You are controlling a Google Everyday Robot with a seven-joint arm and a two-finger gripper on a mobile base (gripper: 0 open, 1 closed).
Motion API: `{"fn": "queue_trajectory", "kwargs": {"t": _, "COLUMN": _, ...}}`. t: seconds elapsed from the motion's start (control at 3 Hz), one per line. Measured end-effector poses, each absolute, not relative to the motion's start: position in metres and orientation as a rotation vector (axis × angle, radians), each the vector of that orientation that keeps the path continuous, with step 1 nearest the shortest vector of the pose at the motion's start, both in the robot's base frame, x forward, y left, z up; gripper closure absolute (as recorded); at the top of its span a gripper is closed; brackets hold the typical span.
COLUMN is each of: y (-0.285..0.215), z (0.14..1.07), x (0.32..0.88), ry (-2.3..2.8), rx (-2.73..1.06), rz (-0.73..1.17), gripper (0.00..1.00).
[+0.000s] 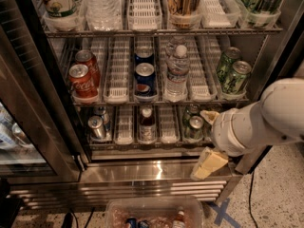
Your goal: Pick blue plastic bottle from bottom shelf of fridge
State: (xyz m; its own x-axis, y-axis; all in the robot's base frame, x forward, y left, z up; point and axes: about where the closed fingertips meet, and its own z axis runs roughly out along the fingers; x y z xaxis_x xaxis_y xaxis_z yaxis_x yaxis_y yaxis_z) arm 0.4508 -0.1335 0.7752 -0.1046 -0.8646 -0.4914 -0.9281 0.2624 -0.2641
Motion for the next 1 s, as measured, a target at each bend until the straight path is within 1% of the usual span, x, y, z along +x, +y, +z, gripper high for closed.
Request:
{"fn": "queue_trajectory", "kwargs": {"t": 0.33, "y": -0.107, "z": 0.750, "x": 0.457, "ry": 1.908, "rx": -1.606, "rz": 0.197, "gripper": 0.00}}
{"fn": "queue_trajectory", "kwargs": {"t": 0.67, "y": -0.107, "z": 0.750, "x": 0.457, "ry": 1.908, "rx": -1.606, "rz": 0.198, "gripper": 0.00}}
{"fn": "queue_trajectory", "kwargs": {"t": 1.0, "y": -0.099, "z": 0.737, "x": 0.456, "ry": 1.912, "rx": -1.533, "rz": 0.241, "gripper": 0.00}}
